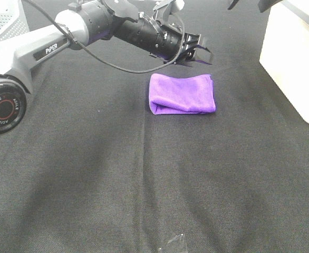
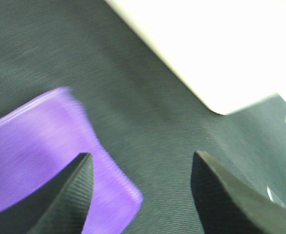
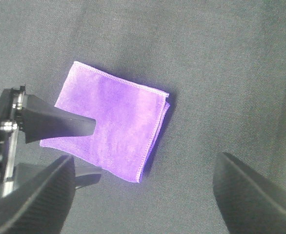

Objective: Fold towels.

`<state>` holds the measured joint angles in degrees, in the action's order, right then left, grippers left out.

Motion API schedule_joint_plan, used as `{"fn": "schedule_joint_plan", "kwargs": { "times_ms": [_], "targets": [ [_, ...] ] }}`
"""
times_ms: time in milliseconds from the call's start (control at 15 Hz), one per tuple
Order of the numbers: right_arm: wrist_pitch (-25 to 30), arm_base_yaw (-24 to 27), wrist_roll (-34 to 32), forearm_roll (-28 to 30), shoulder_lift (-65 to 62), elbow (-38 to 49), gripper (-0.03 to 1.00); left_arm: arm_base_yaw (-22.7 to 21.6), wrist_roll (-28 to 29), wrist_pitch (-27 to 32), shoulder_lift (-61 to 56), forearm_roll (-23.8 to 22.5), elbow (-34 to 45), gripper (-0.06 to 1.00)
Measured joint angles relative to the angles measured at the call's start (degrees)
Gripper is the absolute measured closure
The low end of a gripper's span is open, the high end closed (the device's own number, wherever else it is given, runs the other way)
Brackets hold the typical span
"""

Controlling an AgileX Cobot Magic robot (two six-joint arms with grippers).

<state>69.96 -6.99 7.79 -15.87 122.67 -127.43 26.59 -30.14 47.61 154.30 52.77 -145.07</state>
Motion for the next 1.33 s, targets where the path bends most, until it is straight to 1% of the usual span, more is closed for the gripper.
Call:
{"fn": "schedule_joint_plan", "kwargs": {
  "times_ms": [67, 133, 200, 267, 467, 533, 600, 667, 733, 800, 867, 933, 1000, 1133, 1200, 1333],
  "targets": [
    [0.0, 0.0, 0.0, 0.0, 0.0, 0.0, 0.22, -0.4, 0.2, 0.4, 0.0, -0.7, 0.0, 0.37],
    [0.0, 0.0, 0.0, 0.0, 0.0, 0.0, 0.22, -1.0, 1.4, 1.5, -0.4, -3.2, 0.0, 0.37],
    [0.0, 0.0, 0.0, 0.0, 0.0, 0.0, 0.22, -1.7, 3.9, 3.5, -1.1, -7.0, 0.0, 0.37],
    [0.0, 0.0, 0.0, 0.0, 0.0, 0.0, 0.22, -2.5, 7.0, 6.5, -2.2, -12.6, 0.0, 0.37],
    [0.0, 0.0, 0.0, 0.0, -0.2, 0.0, 0.22, -4.9, 19.0, 15.7, -7.4, -30.7, 0.0, 0.36],
    [0.1, 0.0, 0.0, 0.0, -0.6, 0.0, 0.22, -5.5, 21.6, 17.8, -9.0, -35.3, 0.0, 0.34],
    [0.1, 0.0, -0.1, 0.7, -1.7, 0.0, 0.22, -6.5, 23.2, 20.7, -11.2, -38.0, -0.1, 0.32],
    [0.1, 0.0, -0.7, 1.6, -2.7, 0.0, 0.22, -7.2, 24.0, 21.5, -12.5, -38.9, -0.1, 0.30],
    [0.1, 0.0, -1.7, 2.5, -3.6, 0.0, 0.22, -8.0, 26.1, 21.5, -13.8, -40.6, -0.1, 0.26],
    [0.1, 0.0, -2.3, 3.3, -4.5, 0.0, 0.22, -8.7, 28.5, 21.7, -14.7, -43.6, -0.1, 0.19],
    [0.1, 0.0, -2.9, 3.6, -5.5, 0.0, 0.22, -9.8, 30.1, 21.8, -15.8, -47.8, -0.1, 0.15],
    [0.1, 0.0, -3.0, 3.8, -6.5, 0.0, 0.22, -11.1, 30.9, 21.8, -17.1, -50.2, -0.1, 0.13],
    [0.1, 0.0, -3.0, 4.8, -7.6, 0.0, 0.22, -12.8, 31.3, 21.9, -18.6, -50.6, -0.1, 0.13],
    [0.1, 0.2, -3.5, 9.1, -11.1, 1.4, 0.22, -17.5, 31.4, 21.9, -22.1, -49.0, -0.1, 0.12],
    [0.0, 0.8, -4.2, 10.1, -14.0, 4.4, 0.22, -20.9, 31.5, 21.9, -23.9, -48.0, 0.1, 0.12],
    [-0.1, 2.4, -4.5, 11.2, -22.1, 12.8, 0.22, -27.0, 30.1, 21.9, -28.1, -45.6, 3.7, 0.12]
  ]
}}
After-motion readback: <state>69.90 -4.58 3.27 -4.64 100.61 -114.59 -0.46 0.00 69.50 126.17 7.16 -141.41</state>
